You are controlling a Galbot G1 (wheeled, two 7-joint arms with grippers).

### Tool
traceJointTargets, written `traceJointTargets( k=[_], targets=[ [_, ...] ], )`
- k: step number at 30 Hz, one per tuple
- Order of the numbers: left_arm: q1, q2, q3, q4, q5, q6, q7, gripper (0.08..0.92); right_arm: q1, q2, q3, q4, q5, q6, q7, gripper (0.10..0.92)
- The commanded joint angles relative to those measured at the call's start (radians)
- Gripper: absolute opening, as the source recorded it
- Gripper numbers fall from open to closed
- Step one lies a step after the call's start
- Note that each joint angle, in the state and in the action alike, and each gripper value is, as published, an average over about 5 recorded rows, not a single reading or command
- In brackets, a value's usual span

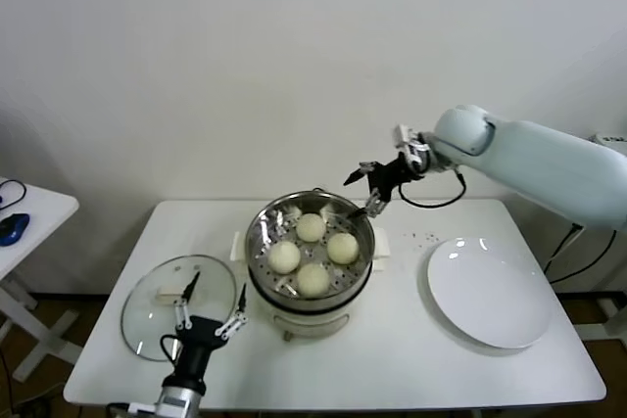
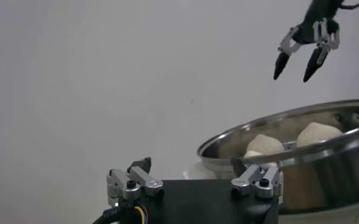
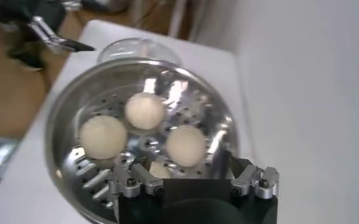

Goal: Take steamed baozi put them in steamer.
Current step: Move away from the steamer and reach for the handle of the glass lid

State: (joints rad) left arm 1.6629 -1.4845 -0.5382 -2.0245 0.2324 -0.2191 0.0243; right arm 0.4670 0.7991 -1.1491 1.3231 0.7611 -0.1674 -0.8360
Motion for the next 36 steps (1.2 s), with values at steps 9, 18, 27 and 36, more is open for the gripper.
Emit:
traceJointTargets(
  k=[9, 18, 27, 36],
  targets=[
    [0.021, -0.015, -0.002, -0.007, 0.025, -0.073, -0.040, 0.823, -1.181, -0.205, 1.272, 0.358, -0.202, 0.143, 0.577, 0.823],
    [0.036, -0.013, -0.028, -0.010, 0.038, -0.048, -0.032, 0.823, -1.638, 0.042, 1.708, 0.513, -0.339, 0.171, 0.623, 0.823],
    [0.013, -0.004, -0.059, 0.002, 0.050, 0.036, -0.031, 0.823, -1.885, 0.235, 1.860, 0.578, -0.396, 0.276, 0.638, 0.823],
    [-0.054, 0.023, -0.188, 0.057, 0.708, 0.148, -0.095, 0.823, -1.989, 0.295, 1.879, 0.525, -0.404, 0.348, 0.607, 0.823]
  ],
)
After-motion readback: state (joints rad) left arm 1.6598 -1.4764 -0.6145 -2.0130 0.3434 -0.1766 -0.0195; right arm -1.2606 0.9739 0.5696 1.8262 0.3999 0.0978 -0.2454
